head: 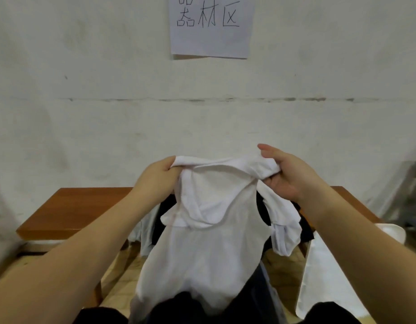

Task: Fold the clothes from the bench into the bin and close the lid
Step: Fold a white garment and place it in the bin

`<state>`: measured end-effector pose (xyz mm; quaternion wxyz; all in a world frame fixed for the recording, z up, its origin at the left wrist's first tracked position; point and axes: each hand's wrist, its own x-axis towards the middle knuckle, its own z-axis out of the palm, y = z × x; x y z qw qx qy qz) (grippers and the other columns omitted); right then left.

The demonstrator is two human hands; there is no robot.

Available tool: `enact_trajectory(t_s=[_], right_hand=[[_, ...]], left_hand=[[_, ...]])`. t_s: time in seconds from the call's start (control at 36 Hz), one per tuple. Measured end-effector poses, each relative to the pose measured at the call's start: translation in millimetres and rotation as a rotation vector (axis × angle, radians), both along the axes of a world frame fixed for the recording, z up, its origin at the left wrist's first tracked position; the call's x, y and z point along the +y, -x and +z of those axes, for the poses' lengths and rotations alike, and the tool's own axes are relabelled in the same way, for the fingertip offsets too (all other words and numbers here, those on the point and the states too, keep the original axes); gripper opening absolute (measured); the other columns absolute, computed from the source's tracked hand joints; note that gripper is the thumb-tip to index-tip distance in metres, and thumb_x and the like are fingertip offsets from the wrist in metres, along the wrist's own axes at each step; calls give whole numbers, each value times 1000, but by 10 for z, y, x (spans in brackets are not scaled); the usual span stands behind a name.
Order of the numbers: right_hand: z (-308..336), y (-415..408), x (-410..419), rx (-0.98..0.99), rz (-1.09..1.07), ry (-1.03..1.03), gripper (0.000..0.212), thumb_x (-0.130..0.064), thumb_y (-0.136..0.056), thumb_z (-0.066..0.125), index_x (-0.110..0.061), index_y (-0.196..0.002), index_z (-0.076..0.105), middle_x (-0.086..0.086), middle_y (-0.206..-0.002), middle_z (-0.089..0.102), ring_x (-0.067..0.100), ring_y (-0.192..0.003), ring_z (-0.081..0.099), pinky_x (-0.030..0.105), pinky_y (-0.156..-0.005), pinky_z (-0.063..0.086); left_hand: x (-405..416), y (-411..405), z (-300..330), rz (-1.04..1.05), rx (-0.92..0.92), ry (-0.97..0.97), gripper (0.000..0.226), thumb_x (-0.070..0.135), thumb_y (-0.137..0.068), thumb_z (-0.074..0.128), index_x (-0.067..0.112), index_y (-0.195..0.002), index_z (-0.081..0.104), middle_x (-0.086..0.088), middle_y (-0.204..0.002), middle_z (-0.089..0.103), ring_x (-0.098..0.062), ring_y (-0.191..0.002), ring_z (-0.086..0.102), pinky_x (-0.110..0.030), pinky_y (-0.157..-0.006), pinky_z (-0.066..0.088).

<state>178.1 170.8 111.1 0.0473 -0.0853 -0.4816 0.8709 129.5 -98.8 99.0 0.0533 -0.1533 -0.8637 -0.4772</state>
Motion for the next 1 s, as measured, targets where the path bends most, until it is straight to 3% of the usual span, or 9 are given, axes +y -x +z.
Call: enact_trajectory(t_s=[0.25, 0.33, 0.42, 0.5, 0.58, 0.67, 0.75, 0.86, 1.0], right_hand=[[25, 7, -37, -50, -3, -25, 10, -13, -95, 60, -11, -102, 67, 3, -93, 76, 16, -79, 74, 29, -69, 59], [17, 29, 16, -52, 50, -78, 12, -13, -96, 55, -14, -101, 65, 0, -93, 73, 17, -82, 69, 29, -78, 50], [16, 23, 60, -20, 105, -45, 37, 0, -82, 44, -9, -114, 61, 4, -99, 69, 18, -84, 64, 31, -80, 46], [21, 24, 84, 31, 173, -157, 52, 13, -81, 31, -8, -120, 59, 6, -107, 70, 14, -92, 69, 28, -77, 46], [11, 50, 134, -40, 92, -477, 32, 7, -94, 47, -12, -117, 58, 7, -113, 70, 12, -93, 72, 26, -75, 50], [-3, 47, 208, -158, 52, -967, 15, -22, -93, 65, -13, -106, 63, 1, -95, 75, 9, -73, 72, 20, -57, 45], [-10, 86, 293, -234, 39, -1141, 24, -34, -87, 68, -12, -98, 67, 0, -82, 70, 12, -60, 62, 22, -50, 38], [-28, 115, 348, -398, 62, -1213, 40, -58, -59, 71, -30, -87, 74, -5, -102, 64, 22, -85, 55, 34, -69, 40], [-49, 183, 273, -420, 105, -1167, 20, -45, -81, 69, -27, -77, 78, -5, -128, 55, 27, -123, 49, 36, -89, 43]], left_hand=[[-191, 135, 242, 34, -159, 213, 36, 37, -96, 54, 7, -87, 72, -12, -79, 74, -26, -75, 72, -37, -75, 58], [-253, 181, 336, -109, -411, -145, 29, 27, -93, 66, 1, -104, 70, -18, -99, 74, -26, -87, 71, -35, -76, 59], [-270, 205, 386, -192, -646, -556, 19, 27, -85, 67, 10, -93, 69, -8, -84, 72, -19, -75, 69, -37, -74, 53], [-293, 257, 419, -250, -666, -789, 21, 28, -89, 62, 16, -74, 70, -2, -74, 69, -18, -67, 66, -38, -80, 50], [-298, 287, 431, -309, -557, -914, 8, 17, -86, 62, 11, -85, 67, -4, -88, 66, -19, -78, 65, -35, -84, 50], [-249, 311, 424, -315, -400, -846, 12, 13, -94, 58, 8, -103, 64, -5, -96, 69, -21, -88, 67, -33, -82, 55], [-205, 308, 443, -296, -315, -680, 20, 16, -99, 54, 6, -110, 67, -8, -102, 72, -21, -90, 70, -34, -76, 56], [-157, 316, 469, -249, -283, -519, 22, 15, -100, 53, 4, -115, 66, -12, -106, 73, -24, -93, 71, -36, -75, 56], [-70, 288, 494, -301, -358, -407, 20, 11, -100, 52, -1, -107, 66, -12, -100, 74, -24, -91, 71, -36, -78, 57]])
